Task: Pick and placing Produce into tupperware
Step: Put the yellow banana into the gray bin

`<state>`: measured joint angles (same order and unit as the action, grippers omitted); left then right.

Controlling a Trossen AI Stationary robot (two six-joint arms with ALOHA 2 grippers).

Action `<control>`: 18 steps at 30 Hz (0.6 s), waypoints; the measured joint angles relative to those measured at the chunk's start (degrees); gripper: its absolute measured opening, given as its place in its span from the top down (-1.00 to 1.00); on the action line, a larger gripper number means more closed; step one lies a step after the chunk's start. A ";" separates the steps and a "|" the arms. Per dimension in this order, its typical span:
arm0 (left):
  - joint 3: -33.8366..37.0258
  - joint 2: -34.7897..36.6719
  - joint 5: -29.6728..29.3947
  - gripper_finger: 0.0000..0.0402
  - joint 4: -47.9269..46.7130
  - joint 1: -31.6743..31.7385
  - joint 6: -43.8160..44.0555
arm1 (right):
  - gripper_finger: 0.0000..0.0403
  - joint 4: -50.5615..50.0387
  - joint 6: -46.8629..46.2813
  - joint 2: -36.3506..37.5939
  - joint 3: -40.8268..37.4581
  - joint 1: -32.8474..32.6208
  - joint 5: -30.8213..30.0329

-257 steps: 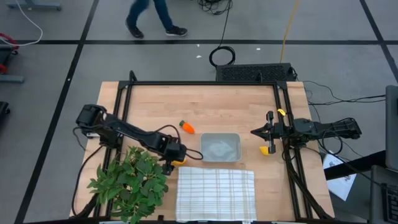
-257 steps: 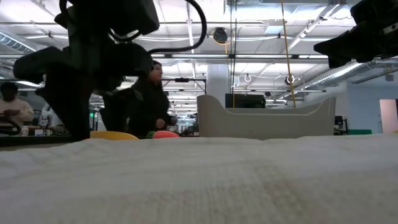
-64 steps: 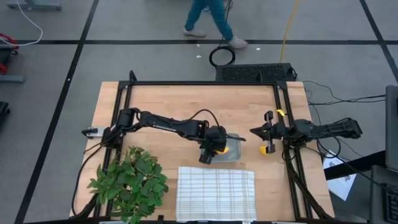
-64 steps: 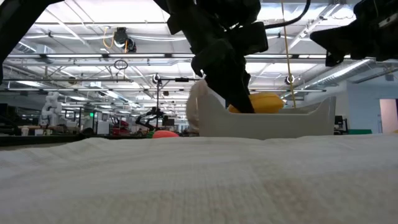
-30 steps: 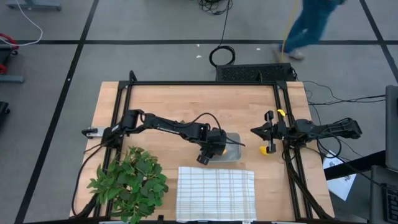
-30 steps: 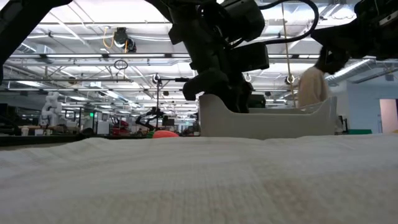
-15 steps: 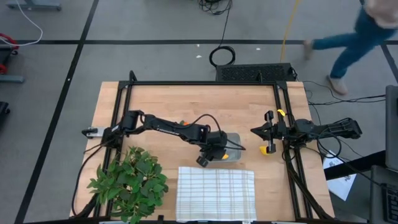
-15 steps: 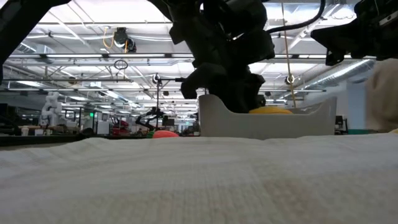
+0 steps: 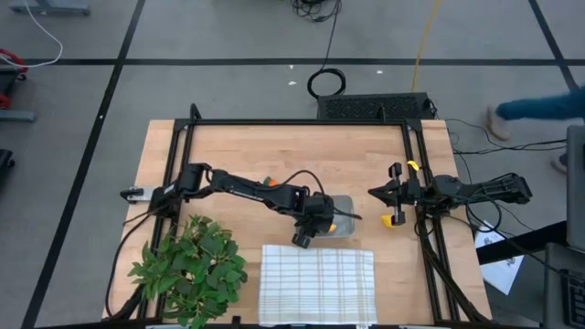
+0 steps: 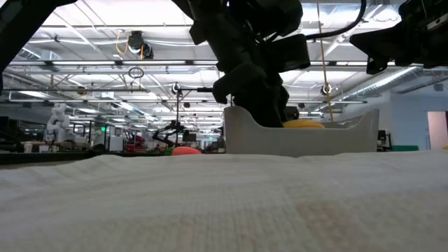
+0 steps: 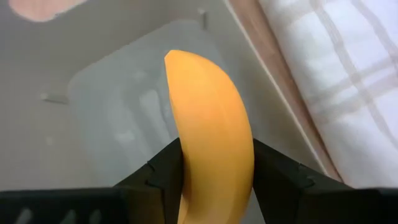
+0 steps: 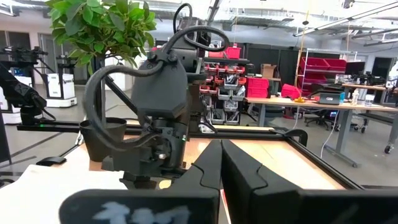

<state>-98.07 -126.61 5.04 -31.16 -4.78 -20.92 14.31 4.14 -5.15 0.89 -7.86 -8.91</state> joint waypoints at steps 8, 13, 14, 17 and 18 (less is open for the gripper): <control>-0.06 0.03 -0.02 0.21 -1.39 0.25 -0.77 | 1.00 -0.02 0.00 0.00 0.00 0.00 0.00; -0.06 0.03 1.78 0.21 -1.37 0.16 -0.83 | 1.00 -0.02 0.00 0.00 -0.01 0.00 0.00; -0.06 0.03 2.07 0.21 -1.37 0.16 -0.80 | 1.00 -0.02 0.00 0.00 0.00 0.00 0.00; -0.06 0.03 2.23 0.21 -1.35 0.16 -0.79 | 1.00 -0.02 -0.03 0.00 -0.02 0.00 0.00; -0.06 0.03 2.23 0.21 -1.29 0.16 -0.77 | 1.00 -0.04 -0.18 0.00 0.00 0.00 0.00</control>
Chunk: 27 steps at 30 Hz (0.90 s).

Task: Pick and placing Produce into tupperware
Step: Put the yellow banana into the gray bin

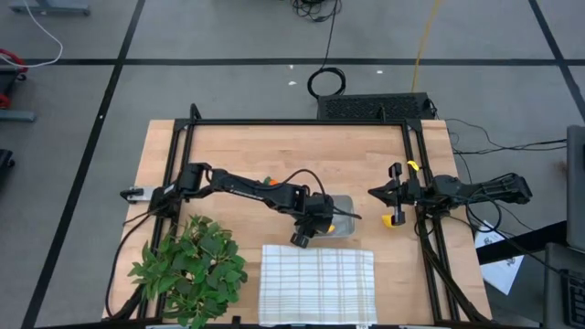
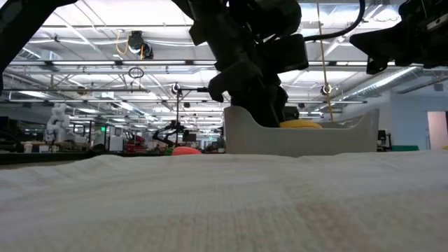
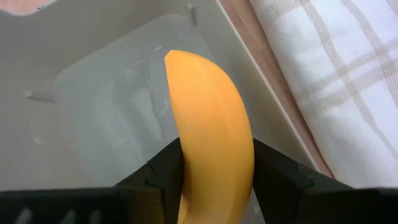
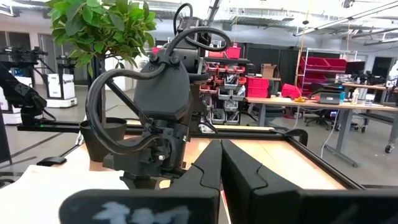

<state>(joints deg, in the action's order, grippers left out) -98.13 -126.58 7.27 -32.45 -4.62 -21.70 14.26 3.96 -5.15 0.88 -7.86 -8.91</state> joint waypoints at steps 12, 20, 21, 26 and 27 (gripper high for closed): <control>-0.18 0.00 0.15 0.21 0.33 -0.02 2.39 | 1.00 -0.90 -0.26 -0.02 0.00 0.00 0.00; -5.44 0.01 -0.08 0.21 -4.51 0.00 4.41 | 1.00 -0.89 -0.28 -0.02 0.00 0.00 0.00; -6.05 0.00 -0.13 0.21 -4.45 0.04 4.50 | 1.00 -0.85 -0.28 -0.02 -0.02 0.00 0.00; -7.15 -0.58 -1.64 0.21 -2.27 0.37 6.02 | 1.00 -0.87 -0.28 -0.02 -0.01 0.00 0.00; -7.15 -1.12 -2.15 0.21 -1.21 0.39 6.52 | 1.00 -0.94 -0.28 -0.02 -0.01 0.00 0.00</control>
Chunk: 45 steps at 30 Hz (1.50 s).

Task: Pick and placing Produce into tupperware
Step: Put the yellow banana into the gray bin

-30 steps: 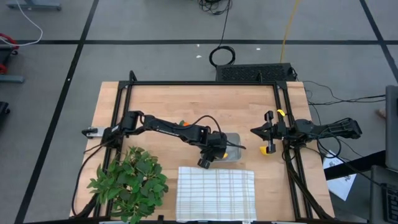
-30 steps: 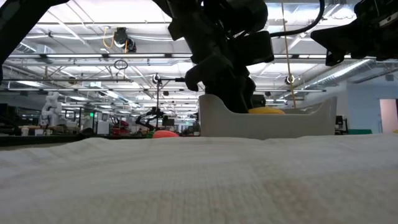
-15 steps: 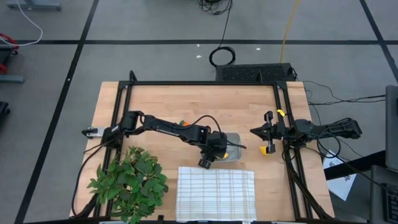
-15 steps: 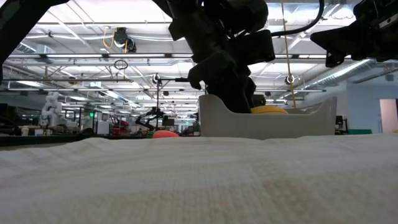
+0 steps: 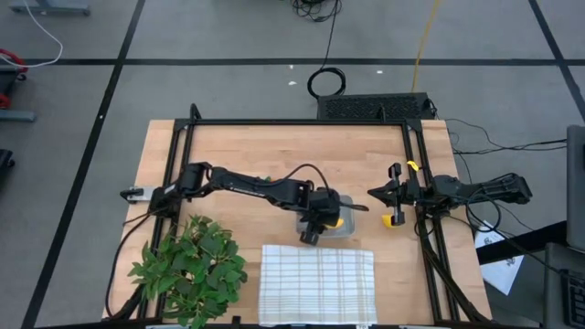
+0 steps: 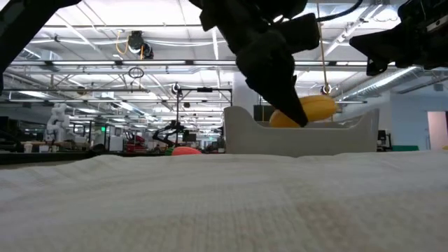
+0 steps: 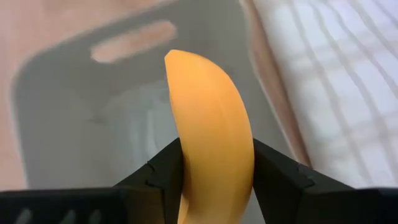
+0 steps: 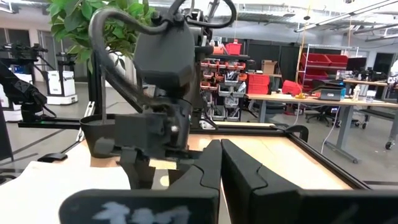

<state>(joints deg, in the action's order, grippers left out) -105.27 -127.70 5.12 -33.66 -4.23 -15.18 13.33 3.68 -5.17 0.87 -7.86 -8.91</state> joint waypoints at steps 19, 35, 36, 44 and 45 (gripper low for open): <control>-0.06 -2.07 -2.86 0.21 -0.28 -0.71 0.08 | 1.00 -1.68 -1.09 -0.39 0.00 0.00 0.02; 3.78 -2.09 -2.19 0.21 0.85 -0.24 0.37 | 1.00 -1.73 -1.44 -0.44 0.00 0.00 0.02; 3.78 -2.09 -2.20 0.21 0.94 -0.24 0.37 | 1.00 -1.73 -1.44 -0.44 -0.01 0.00 0.02; 3.78 -2.09 -2.14 0.21 0.95 -0.24 0.52 | 1.00 -1.73 -1.46 -0.44 0.00 0.00 0.02; 3.78 -2.09 -2.14 0.21 0.98 -0.24 0.63 | 1.00 -1.73 -1.46 -0.44 -0.01 0.00 0.02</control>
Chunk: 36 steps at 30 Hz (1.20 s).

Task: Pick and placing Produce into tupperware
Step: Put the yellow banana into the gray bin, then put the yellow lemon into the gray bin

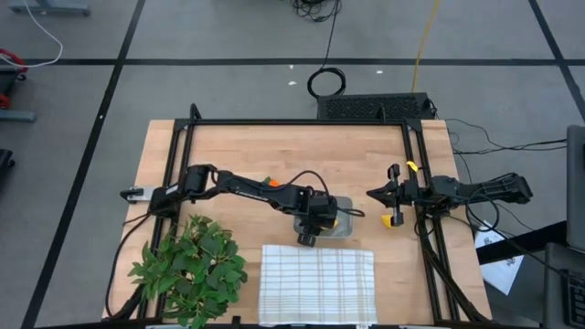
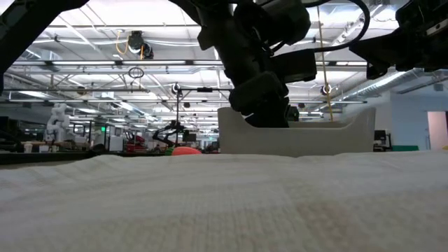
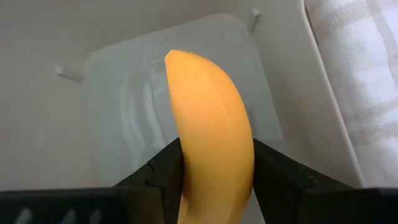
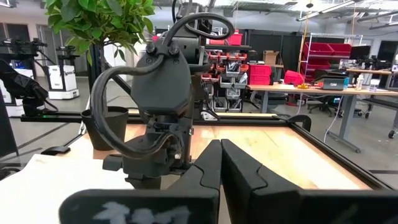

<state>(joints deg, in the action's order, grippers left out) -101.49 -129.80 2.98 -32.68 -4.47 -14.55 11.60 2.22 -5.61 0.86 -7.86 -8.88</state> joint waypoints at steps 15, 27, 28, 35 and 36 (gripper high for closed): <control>0.00 0.00 2.60 -0.04 1.63 0.04 -0.15 | 1.00 -0.28 0.00 0.00 0.01 0.00 0.01; -0.12 1.28 1.33 -0.10 1.16 -0.39 -1.84 | 1.00 -0.28 -0.01 0.01 0.02 0.00 0.01; -0.50 1.78 0.60 -0.09 0.68 -0.47 -1.85 | 1.00 -0.28 0.00 0.01 0.02 0.00 0.00; -3.65 4.86 -2.05 -0.09 -3.90 -0.51 -2.96 | 1.00 -0.33 0.04 0.00 0.00 0.00 0.02; -3.72 5.31 -2.06 -0.08 -4.48 -0.38 -3.11 | 1.00 -0.22 0.02 -0.04 0.02 0.00 0.00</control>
<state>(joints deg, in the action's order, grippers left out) -105.21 -124.48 0.93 -37.16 -4.85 -17.66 11.38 2.24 -5.64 0.88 -7.86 -8.88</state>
